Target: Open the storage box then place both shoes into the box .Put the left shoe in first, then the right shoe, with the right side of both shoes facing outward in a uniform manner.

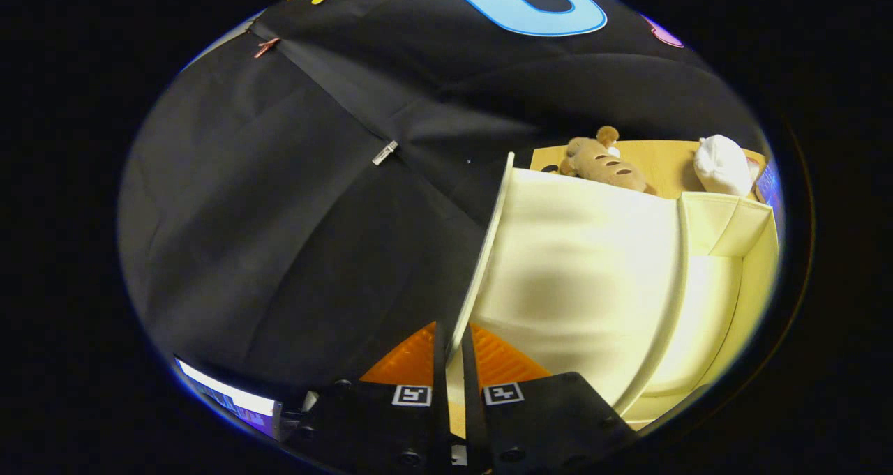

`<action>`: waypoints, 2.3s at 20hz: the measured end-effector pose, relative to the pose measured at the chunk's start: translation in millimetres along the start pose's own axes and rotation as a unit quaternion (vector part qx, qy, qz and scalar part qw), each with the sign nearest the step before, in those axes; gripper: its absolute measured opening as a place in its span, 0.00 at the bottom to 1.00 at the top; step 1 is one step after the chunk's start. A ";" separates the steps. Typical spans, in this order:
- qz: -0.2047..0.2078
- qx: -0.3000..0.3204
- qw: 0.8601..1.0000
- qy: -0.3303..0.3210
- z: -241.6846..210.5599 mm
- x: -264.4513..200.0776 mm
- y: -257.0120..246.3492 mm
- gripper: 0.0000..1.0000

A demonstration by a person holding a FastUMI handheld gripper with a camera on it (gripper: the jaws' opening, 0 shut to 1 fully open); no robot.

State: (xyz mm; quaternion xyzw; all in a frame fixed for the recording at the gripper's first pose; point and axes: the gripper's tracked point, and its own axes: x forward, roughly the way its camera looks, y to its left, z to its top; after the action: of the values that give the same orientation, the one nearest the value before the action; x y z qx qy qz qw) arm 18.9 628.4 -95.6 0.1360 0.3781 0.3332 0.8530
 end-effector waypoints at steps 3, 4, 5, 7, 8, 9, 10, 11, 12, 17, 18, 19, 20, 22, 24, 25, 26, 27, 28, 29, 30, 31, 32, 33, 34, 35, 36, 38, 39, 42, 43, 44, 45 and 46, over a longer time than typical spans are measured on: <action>-0.019 -0.037 0.999 0.003 -7.5 5.5 -16.6 0.26; -0.029 -0.047 0.998 0.000 -10.1 2.3 -25.3 0.34; -0.032 -0.050 0.998 0.000 -13.5 -1.5 -30.3 0.36; -0.023 -0.053 0.998 -0.002 -13.3 -26.2 -30.8 0.77; -0.023 -0.060 0.998 -0.017 -9.2 -35.3 -34.8 0.98; -0.025 -0.071 0.996 -0.041 0.1 -53.0 -39.2 0.98; -0.029 -0.082 0.994 -0.067 11.6 -72.3 -46.4 0.98; -0.034 -0.091 0.991 -0.090 23.0 -89.1 -53.8 0.98; -0.042 -0.097 0.988 -0.110 31.5 -107.1 -64.6 0.98; -0.108 -0.113 0.972 -0.175 64.2 -189.3 -143.1 0.98; -0.126 -0.113 0.968 -0.184 68.7 -205.9 -165.1 0.98; -0.144 -0.111 0.965 -0.188 69.6 -220.2 -186.3 0.98; -0.162 -0.106 0.962 -0.190 69.4 -232.9 -208.9 0.98; -0.200 -0.087 0.956 -0.195 67.5 -259.7 -254.6 0.98; -0.234 -0.061 0.950 -0.198 61.6 -284.5 -299.8 0.98; -0.253 -0.051 0.946 -0.198 56.7 -296.6 -323.5 0.99; -0.272 -0.043 0.941 -0.197 51.9 -306.9 -346.1 0.98; -0.290 -0.037 0.936 -0.197 47.9 -315.5 -367.5 0.99; -0.304 -0.030 0.932 -0.194 41.6 -318.8 -388.1 0.99; -0.316 -0.024 0.930 -0.187 32.6 -323.8 -405.5 0.98; -0.325 -0.020 0.929 -0.178 23.9 -327.6 -418.0 0.99; -0.333 -0.018 0.928 -0.166 11.8 -331.3 -431.8 0.98; -0.341 -0.018 0.927 -0.154 0.7 -336.2 -444.7 0.99; -0.348 -0.019 0.927 -0.142 -9.5 -334.8 -459.3 0.99; -0.355 -0.021 0.926 -0.128 -18.8 -330.2 -473.6 0.98; -0.360 -0.023 0.926 -0.115 -26.7 -325.2 -486.1 0.99; -0.364 -0.019 0.926 -0.099 -35.7 -318.6 -499.2 0.99; -0.369 -0.006 0.926 -0.076 -50.0 -308.3 -523.1 0.99; -0.371 -0.002 0.926 -0.067 -54.1 -301.6 -532.8 0.99; -0.373 0.002 0.927 -0.033 -67.3 -277.8 -555.7 0.99; -0.375 0.001 0.927 -0.025 -69.8 -271.7 -562.1 0.99; -0.378 0.001 0.926 -0.019 -70.6 -265.7 -568.4 0.99; -0.377 0.006 0.926 -0.014 -71.0 -260.0 -572.4 0.98; -0.374 0.012 0.927 -0.015 -67.6 -252.4 -574.3 0.97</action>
State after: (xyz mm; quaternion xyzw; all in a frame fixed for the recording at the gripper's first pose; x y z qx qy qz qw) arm 112.3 32.1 -279.4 0.0000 0.3923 -0.0167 0.9197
